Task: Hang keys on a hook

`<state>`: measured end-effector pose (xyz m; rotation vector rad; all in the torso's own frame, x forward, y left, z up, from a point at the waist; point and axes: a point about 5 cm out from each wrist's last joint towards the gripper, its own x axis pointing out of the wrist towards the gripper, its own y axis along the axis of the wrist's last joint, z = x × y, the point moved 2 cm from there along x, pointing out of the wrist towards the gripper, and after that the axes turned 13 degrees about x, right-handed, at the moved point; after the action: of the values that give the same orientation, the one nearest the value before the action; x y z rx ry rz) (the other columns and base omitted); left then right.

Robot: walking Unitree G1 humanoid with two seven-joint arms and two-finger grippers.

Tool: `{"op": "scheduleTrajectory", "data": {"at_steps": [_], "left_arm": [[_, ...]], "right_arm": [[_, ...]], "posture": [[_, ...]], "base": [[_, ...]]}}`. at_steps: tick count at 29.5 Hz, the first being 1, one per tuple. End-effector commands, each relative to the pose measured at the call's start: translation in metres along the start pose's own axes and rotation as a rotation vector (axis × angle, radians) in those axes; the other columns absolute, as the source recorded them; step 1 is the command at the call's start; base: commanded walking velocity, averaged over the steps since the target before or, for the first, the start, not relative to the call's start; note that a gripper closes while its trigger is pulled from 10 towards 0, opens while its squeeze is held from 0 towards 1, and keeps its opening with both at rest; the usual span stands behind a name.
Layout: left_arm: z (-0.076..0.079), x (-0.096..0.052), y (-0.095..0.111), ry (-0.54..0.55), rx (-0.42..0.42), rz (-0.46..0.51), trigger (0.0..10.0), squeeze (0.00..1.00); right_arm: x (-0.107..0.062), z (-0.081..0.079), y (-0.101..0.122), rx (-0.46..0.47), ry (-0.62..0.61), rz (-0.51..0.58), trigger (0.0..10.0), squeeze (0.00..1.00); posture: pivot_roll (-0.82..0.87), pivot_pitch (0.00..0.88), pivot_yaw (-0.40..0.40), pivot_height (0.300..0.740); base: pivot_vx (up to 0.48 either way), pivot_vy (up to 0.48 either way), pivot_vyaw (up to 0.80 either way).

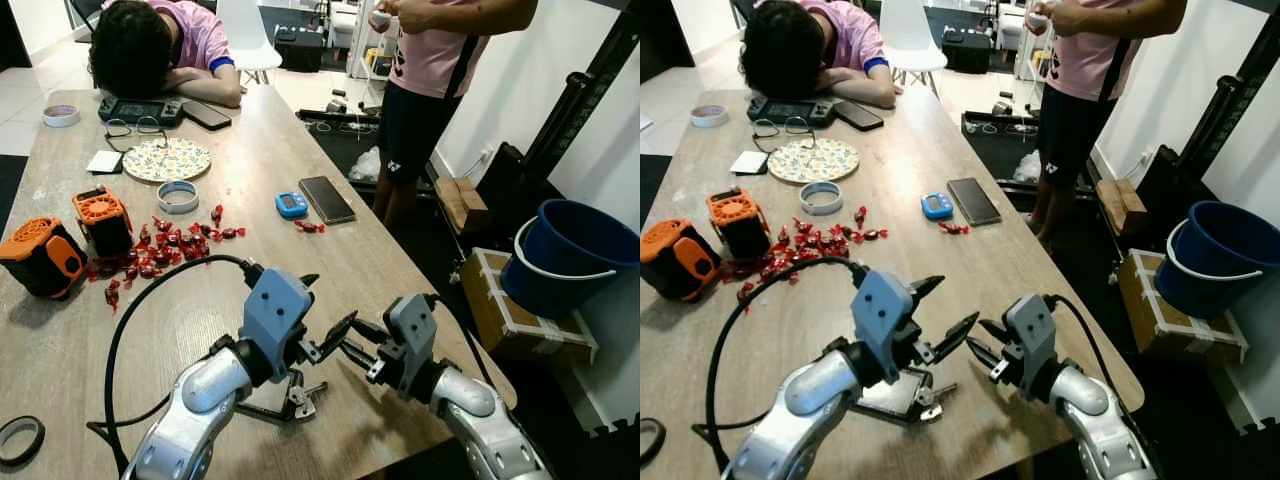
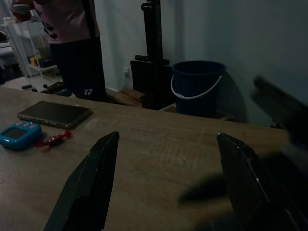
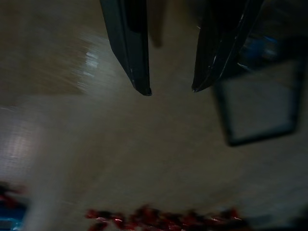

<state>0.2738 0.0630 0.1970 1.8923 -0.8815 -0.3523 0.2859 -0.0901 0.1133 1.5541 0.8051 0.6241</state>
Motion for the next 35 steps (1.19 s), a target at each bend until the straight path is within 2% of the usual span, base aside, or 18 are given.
{"op": "scheduleTrajectory", "data": {"at_steps": [1,6,13,17,21,22,23,24,26,30,35], "left_arm": [[0.010,0.008,0.002,-0.036,-0.016,0.014,10.0,0.00],[0.014,0.016,0.003,-0.033,-0.037,0.024,10.0,0.00],[0.015,0.022,0.006,-0.038,-0.039,0.038,10.0,0.00],[0.016,0.021,0.003,-0.058,-0.036,0.030,10.0,0.00],[0.021,0.017,-0.007,-0.079,-0.044,-0.006,10.0,0.00],[0.024,0.015,-0.016,-0.077,-0.064,-0.034,10.0,0.00],[0.024,0.015,-0.016,-0.077,-0.064,-0.034,10.0,0.00],[0.025,0.014,-0.026,-0.059,-0.079,-0.066,10.0,0.00],[0.024,0.016,-0.033,-0.009,-0.087,-0.084,10.0,0.00],[0.019,0.021,-0.027,0.031,-0.102,-0.058,10.0,0.00],[0.010,0.034,-0.020,0.059,-0.077,-0.039,10.0,0.00]], "right_arm": [[0.004,-0.023,-0.002,0.040,0.130,-0.020,10.0,0.00],[0.007,-0.037,-0.003,0.044,0.207,-0.038,10.0,0.00],[0.005,-0.036,-0.003,0.048,0.205,-0.045,10.0,0.00],[0.000,-0.034,-0.011,0.077,0.191,-0.078,10.0,0.00],[-0.005,-0.022,-0.033,0.093,0.101,-0.129,10.0,0.00],[-0.007,-0.017,-0.039,0.091,0.057,-0.139,10.0,0.00],[-0.007,-0.017,-0.039,0.091,0.057,-0.139,10.0,0.00],[-0.008,-0.011,-0.041,0.082,0.012,-0.131,10.0,0.00],[-0.008,0.000,-0.036,0.083,-0.064,-0.083,10.0,0.00],[-0.008,0.006,-0.028,0.100,-0.095,-0.047,10.0,0.00],[-0.007,0.008,-0.022,0.089,-0.088,-0.031,10.0,0.00]], "posture": [[0.07,0.132,-0.048,0.740],[0.08,0.135,-0.055,0.740],[0.08,0.135,-0.056,0.740],[0.08,0.136,-0.054,0.740],[0.08,0.138,-0.054,0.740],[0.08,0.138,-0.054,0.740],[0.08,0.138,-0.054,0.740],[0.08,0.139,-0.052,0.740],[0.08,0.139,-0.052,0.740],[0.08,0.137,-0.053,0.740],[0.08,0.129,-0.050,0.740]], "base": [[0.000,0.000,0.00],[0.000,0.000,0.00],[0.000,0.000,0.00],[0.000,0.000,0.00],[0.000,0.000,0.00],[0.000,0.000,0.00],[0.000,0.000,0.00],[0.000,0.000,0.00],[0.000,0.000,0.00],[0.000,0.000,0.00],[0.000,0.000,0.00]]}}
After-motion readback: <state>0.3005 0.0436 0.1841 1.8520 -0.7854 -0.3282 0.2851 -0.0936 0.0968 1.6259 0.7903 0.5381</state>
